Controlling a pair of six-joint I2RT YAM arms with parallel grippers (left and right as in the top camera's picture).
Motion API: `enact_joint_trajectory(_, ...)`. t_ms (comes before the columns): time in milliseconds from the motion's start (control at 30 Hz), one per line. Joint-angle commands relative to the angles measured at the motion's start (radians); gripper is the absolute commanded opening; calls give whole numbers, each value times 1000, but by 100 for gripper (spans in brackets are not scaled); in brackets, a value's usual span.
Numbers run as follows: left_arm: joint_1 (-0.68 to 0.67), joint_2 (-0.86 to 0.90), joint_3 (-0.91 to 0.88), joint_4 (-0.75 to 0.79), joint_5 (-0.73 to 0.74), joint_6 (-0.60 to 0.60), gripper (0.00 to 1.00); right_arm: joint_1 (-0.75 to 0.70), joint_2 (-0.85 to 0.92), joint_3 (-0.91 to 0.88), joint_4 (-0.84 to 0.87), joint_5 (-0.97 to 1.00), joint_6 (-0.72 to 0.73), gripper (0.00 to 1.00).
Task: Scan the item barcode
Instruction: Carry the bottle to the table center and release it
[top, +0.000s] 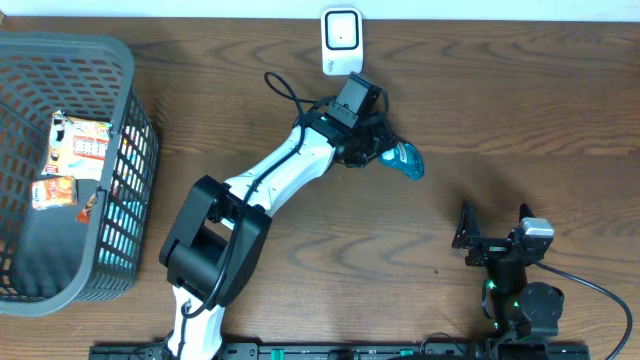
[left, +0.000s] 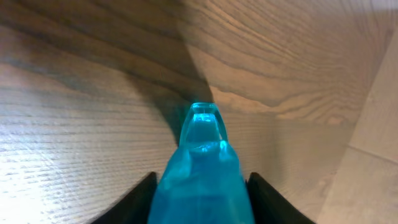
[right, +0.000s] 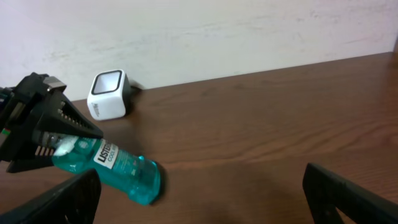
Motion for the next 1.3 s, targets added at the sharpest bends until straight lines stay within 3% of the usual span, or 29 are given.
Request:
enact_joint_trajectory(0,4,4,11,-8,0,23,54,4,-2,-2,-3,5,-11,99)
enact_joint_trajectory(167,4,4,10,-130,-82,24,60,4,-2,-2,-3,5,-11,99)
enact_joint_trajectory(500,4,1,11,-252,-164,65,61,4,-2,-2,-3,5,-11,99)
enact_joint_trajectory(633,10,-21,11,-266,-166,148,87,4,-2,-2,-3,5,-11,99)
enact_joint_trajectory(700,13,-44,12,-272,-187,206,90,4,-2,-2,-3,5,-11,99)
enact_joint_trajectory(1000,17,-370,13,-350,-534,446,100,4,-2,-2,-3,5,-11,99)
enact_joint_trajectory(1267,63,-699,13,-349,-744,523,98,4,-2,-2,-3,5,-11,99)
